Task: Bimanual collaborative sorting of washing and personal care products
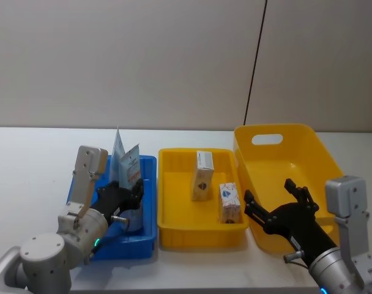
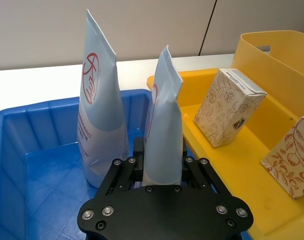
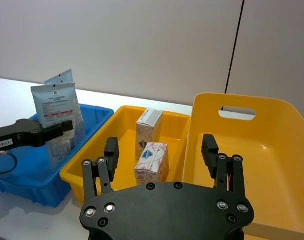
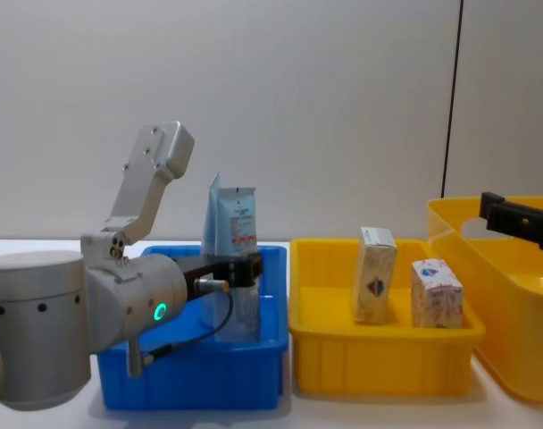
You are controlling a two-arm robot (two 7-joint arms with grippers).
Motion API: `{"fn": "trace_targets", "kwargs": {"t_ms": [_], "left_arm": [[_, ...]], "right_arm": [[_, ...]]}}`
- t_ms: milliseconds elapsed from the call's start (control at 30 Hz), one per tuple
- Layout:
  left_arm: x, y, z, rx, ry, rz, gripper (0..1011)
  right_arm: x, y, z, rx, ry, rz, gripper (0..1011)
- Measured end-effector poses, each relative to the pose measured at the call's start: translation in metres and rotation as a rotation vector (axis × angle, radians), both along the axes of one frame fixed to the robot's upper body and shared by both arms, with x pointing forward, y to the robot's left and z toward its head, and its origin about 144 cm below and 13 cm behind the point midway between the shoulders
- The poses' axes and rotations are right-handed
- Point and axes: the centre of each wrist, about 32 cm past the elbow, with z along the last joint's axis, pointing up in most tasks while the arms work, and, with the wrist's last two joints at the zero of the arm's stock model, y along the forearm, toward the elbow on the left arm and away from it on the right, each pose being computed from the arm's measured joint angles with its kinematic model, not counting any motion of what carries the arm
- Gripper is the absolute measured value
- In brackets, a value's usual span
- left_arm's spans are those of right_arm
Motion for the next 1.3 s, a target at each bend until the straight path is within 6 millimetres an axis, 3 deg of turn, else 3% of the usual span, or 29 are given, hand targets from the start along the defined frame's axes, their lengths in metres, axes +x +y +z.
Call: {"fn": "trace_targets", "kwargs": {"t_ms": [533, 933, 1300], "left_arm": [[-0.008, 0.016, 0.005, -0.024, -0.096, -0.038, 289], [-0.014, 0.036, 0.025, -0.104, -0.256, -0.095, 289], [-0.011, 0.040, 0.036, -0.167, -0.325, -0.215, 289]], "right_arm": [[0.000, 0.000, 0.000, 0.000, 0.000, 0.000, 1003], [0.000, 0.000, 0.000, 0.000, 0.000, 0.000, 1003], [0.000, 0.000, 0.000, 0.000, 0.000, 0.000, 1003]]}}
